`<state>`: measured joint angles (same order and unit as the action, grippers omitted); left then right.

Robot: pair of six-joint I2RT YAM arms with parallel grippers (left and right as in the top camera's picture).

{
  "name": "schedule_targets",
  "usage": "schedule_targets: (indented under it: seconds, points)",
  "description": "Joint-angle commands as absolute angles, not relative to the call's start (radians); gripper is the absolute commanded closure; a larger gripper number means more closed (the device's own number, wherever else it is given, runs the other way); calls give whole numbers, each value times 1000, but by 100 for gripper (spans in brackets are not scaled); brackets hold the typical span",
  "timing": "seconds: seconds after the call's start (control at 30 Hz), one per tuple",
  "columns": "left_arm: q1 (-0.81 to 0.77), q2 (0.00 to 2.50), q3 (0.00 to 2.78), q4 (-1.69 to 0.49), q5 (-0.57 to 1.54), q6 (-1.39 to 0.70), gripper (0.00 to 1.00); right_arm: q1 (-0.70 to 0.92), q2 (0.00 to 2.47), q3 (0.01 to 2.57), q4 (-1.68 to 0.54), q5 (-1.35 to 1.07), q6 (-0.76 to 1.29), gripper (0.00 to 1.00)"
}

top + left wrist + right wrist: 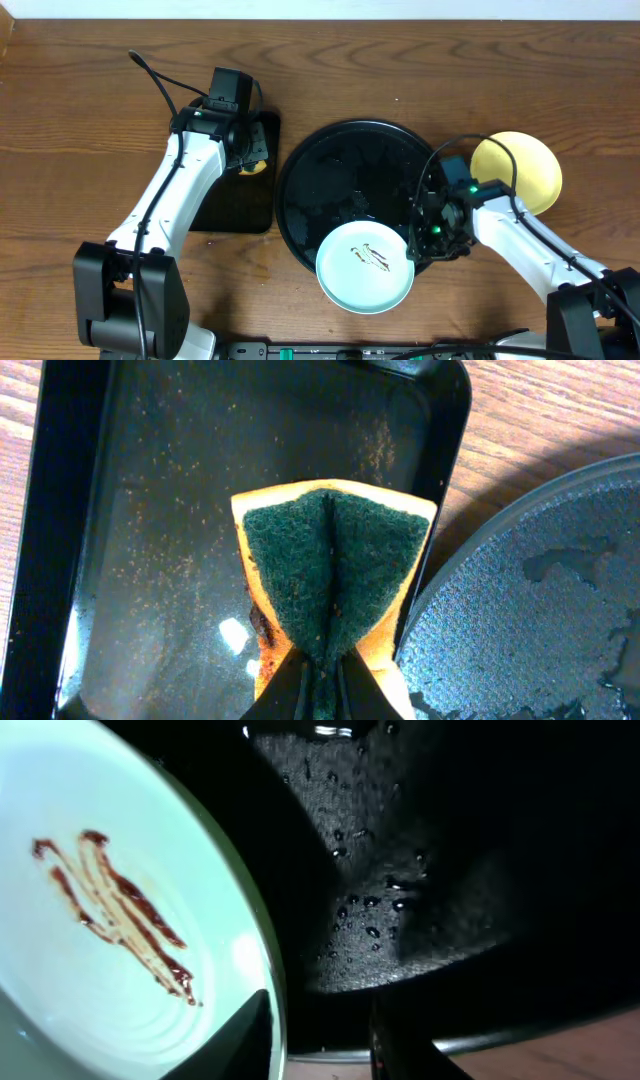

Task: Clean dirty plates on tray and stack at the side
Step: 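Move the right gripper to the remaining light-blue plate rim and grasp, then scrub the sauce-stained light-blue plate with the sponge in the left gripper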

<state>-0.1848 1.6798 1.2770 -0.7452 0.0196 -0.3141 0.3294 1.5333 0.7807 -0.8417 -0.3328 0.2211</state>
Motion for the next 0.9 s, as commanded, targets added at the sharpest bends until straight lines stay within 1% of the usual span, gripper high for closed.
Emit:
schedule_targets:
  seconds: [0.0,0.07,0.23,0.33,0.5,0.6,0.7,0.87]
  points:
    - [-183,1679,1275,-748,11,-309,92,341,1536,752,-817,-356,258,77]
    - [-183,1679,1275,-748,11,-309,92,341,1536,743,-797,-356,258,86]
    - [-183,1679,1275,-748,19,-310,92,341,1536,741,-710,-355,266,94]
    - [-183,1679,1275,-747,62,-309,92,340,1536,741,-615,-327,298,99]
    - [-183,1679,1275,-737,187,-308,93,340,1536,741,-410,-240,348,99]
    - [-194,1679,1275,-729,261,-308,92,342,1536,741,-329,-236,360,99]
    - [-226,1679,1275,-721,316,-282,92,342,1538,741,-297,-233,367,99]
    - [-325,1680,1273,-686,321,-278,92,342,1538,741,-294,-191,367,99]
